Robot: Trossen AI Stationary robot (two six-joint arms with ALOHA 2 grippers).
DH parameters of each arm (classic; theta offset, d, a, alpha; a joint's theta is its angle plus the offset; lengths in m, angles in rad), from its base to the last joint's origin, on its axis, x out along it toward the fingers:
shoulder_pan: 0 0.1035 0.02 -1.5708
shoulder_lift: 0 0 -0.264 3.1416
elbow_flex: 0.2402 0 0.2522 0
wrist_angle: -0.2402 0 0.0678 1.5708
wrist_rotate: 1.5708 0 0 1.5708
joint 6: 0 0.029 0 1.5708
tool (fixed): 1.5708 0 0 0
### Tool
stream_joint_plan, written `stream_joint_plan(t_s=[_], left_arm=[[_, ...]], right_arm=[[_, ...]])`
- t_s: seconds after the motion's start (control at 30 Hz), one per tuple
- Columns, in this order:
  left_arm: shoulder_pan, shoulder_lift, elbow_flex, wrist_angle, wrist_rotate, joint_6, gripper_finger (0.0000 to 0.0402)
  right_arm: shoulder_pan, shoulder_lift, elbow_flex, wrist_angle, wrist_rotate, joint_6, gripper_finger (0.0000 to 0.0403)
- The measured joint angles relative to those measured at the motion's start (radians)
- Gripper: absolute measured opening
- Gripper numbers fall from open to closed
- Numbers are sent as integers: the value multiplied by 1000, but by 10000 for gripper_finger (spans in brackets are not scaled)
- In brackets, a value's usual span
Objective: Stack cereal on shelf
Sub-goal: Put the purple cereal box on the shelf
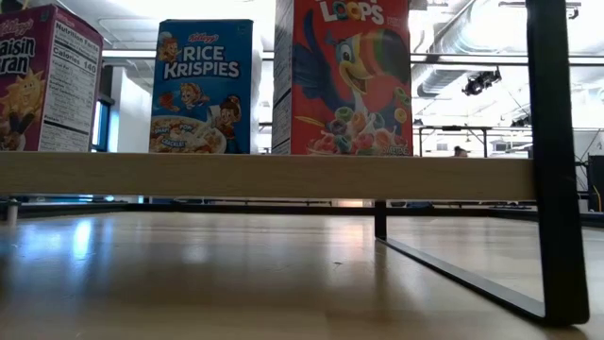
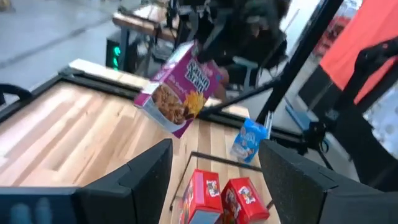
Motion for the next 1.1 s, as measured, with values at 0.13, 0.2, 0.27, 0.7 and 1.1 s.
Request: stream_joint_plan(t_s=[0.13, 0.2, 0.27, 0.7, 1.1], left_arm=[[90, 79, 103, -108, 130, 35, 239], [135, 121, 158, -132, 183, 59, 248], [175, 164, 209, -135, 241, 84, 258], [301, 415, 339, -208, 451, 107, 306], [312, 537, 338, -118, 650, 96, 306]], right_arm=[[-58, 0, 0, 111, -60, -162, 130], [-86, 0, 0, 140, -100, -216, 130], [-108, 1, 0, 159, -137, -254, 130], [-137, 17, 0, 272, -265, -455, 130], [-137, 40, 0, 323, -324, -531, 130]])
